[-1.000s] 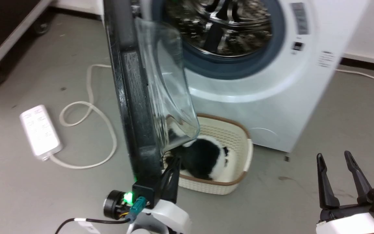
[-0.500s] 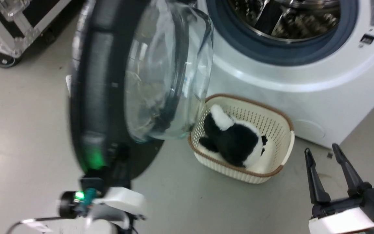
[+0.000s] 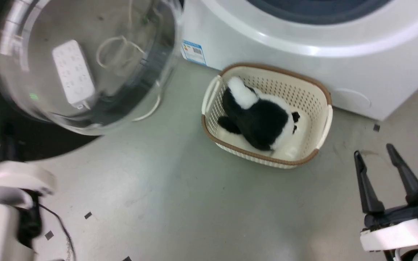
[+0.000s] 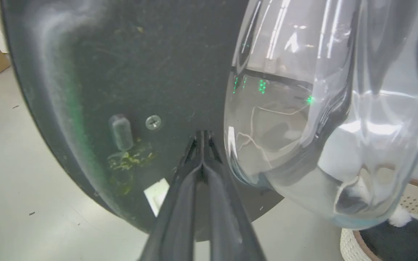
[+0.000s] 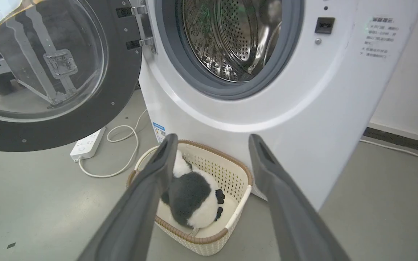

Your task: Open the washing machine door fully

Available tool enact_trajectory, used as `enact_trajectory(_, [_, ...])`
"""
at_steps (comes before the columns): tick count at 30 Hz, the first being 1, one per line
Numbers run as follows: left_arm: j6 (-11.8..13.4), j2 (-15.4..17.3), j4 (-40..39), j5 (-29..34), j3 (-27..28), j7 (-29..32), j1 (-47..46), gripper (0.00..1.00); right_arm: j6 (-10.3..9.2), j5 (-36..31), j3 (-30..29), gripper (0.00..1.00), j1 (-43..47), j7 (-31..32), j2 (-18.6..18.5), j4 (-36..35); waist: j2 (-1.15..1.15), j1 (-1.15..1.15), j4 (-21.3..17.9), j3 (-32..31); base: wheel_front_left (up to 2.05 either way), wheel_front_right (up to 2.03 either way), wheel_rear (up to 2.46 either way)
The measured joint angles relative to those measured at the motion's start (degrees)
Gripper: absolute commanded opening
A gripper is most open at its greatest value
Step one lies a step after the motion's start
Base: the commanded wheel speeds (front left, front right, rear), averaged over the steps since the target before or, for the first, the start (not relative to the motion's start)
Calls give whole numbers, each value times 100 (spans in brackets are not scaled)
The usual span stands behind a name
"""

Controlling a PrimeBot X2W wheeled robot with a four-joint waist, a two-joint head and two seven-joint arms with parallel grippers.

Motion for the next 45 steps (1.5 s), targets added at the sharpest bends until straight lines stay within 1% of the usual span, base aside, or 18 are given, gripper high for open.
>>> enact_trajectory(7, [-121,581,773,-288,568,-19,-574,0,0,9,-25,100,-59,0,-127,-49,0,0,-218,320,0,0,0])
enact_trajectory(10, [-203,764,1071,-302,635,-70,-769,0,0,9,-41,100,-66,0,-151,-63,0,-1,-289,401,0,0,0])
enact_trajectory(12, [-254,829,1233,-301,646,-109,-875,0,0,9,-56,100,-69,0,-157,-69,0,-1,-317,428,0,0,0])
enact_trajectory(17, [-381,836,1508,-285,603,-249,-1020,0,0,9,-92,100,-68,0,-155,-53,0,-1,-327,347,0,0,0])
enact_trajectory(21, [-453,794,1485,-183,538,-358,-1019,0,0,9,-114,100,-69,0,-104,-34,0,-1,-334,166,0,0,0])
enact_trajectory(24, [-497,673,1182,-7,435,-402,-975,0,0,9,-201,100,-68,0,-16,-29,0,-2,-352,-35,0,0,0])
enact_trajectory(31, [-500,-93,-81,515,171,-423,-339,0,0,-24,-357,100,-24,0,188,-74,0,-2,-459,-640,0,0,0])
enact_trajectory(36, [-481,-653,-820,933,-116,-423,220,0,0,-115,-383,100,1,0,275,-137,0,-3,-656,-1061,0,0,0])
enact_trajectory(38, [-485,-825,-1017,1055,-213,-423,416,0,0,-140,-399,100,43,0,294,-146,0,-3,-774,-1189,0,0,0])
enact_trajectory(40, [-449,-920,-1165,1221,-276,-423,621,0,0,-151,-407,100,117,0,319,-141,0,-2,-905,-1301,0,0,0])
enact_trajectory(41, [-446,-1069,-1274,1346,-370,-423,931,91,0,-153,-410,100,174,0,376,-141,0,-2,-1115,-1446,0,0,0])
enact_trajectory(42, [-447,-1117,-1299,1392,-388,-423,1028,100,0,-153,-404,100,208,0,389,-132,0,-2,-1182,-1492,0,0,0])
enact_trajectory(45, [-448,-1259,-1346,1539,-474,-423,1296,100,0,-152,-383,100,265,0,414,-103,0,-2,-1377,-1617,0,0,0])
